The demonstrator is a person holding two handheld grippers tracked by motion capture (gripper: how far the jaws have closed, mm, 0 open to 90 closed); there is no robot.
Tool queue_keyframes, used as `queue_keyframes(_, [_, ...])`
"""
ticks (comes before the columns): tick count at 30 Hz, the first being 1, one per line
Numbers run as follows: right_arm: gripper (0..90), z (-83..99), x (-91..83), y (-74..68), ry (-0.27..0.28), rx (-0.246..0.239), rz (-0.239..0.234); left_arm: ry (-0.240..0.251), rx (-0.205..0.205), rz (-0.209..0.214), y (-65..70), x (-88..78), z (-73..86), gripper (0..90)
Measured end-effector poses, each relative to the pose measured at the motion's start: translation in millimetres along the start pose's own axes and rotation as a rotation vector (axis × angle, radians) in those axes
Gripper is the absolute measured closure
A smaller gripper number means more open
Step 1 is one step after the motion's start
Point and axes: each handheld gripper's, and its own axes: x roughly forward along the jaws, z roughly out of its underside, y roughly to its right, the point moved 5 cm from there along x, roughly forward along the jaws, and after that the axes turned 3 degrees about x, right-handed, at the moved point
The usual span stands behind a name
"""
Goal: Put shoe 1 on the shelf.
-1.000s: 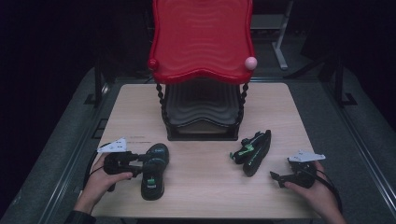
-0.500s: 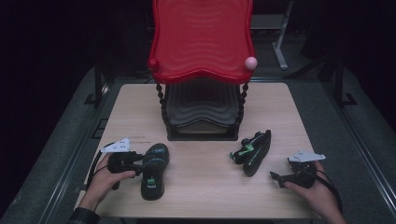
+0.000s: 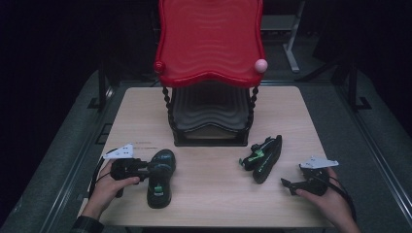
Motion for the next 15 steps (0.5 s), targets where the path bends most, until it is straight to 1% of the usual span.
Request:
queue_keyframes(2, [6.3, 0.0, 0.0, -0.1, 0.0, 0.001, 0.0, 0.004, -0.001, 0.004, 0.3, -0.1, 0.0, 67.2])
queue_keyframes(4, [6.3, 0.0, 0.0, 0.0, 0.0, 0.0, 0.0, 0.027, -0.003, 0.02, 2.3, -1.4, -2.1, 67.3])
queue_keyframes(7, [6.3, 0.0, 0.0, 0.0, 0.0, 0.0, 0.0, 0.044, -0.002, 0.028, 3.9, -3.2, -5.1, 67.3])
queue_keyframes(8, [6.3, 0.0, 0.0, 0.0, 0.0, 0.001, 0.0, 0.058, 0.004, 0.032, 6.0, -5.2, -9.0, 67.4])
queue_keyframes(11, [6.3, 0.0, 0.0, 0.0, 0.0, 0.0, 0.0, 0.073, 0.015, 0.042, 9.6, -7.3, -16.5, 67.4])
queue_keyframes(13, [6.3, 0.0, 0.0, 0.0, 0.0, 0.0, 0.0, 0.08, 0.022, 0.051, 12.6, -8.5, -22.0, 67.4])
queue_keyframes(14, [6.4, 0.0, 0.0, 0.0, 0.0, 0.0, 0.0, 0.08, 0.022, 0.051, 12.6, -8.5, -22.0, 67.4])
queue_keyframes(15, [6.4, 0.0, 0.0, 0.0, 0.0, 0.0, 0.0, 0.09, 0.028, 0.061, 15.4, -9.0, -28.3, 67.4])
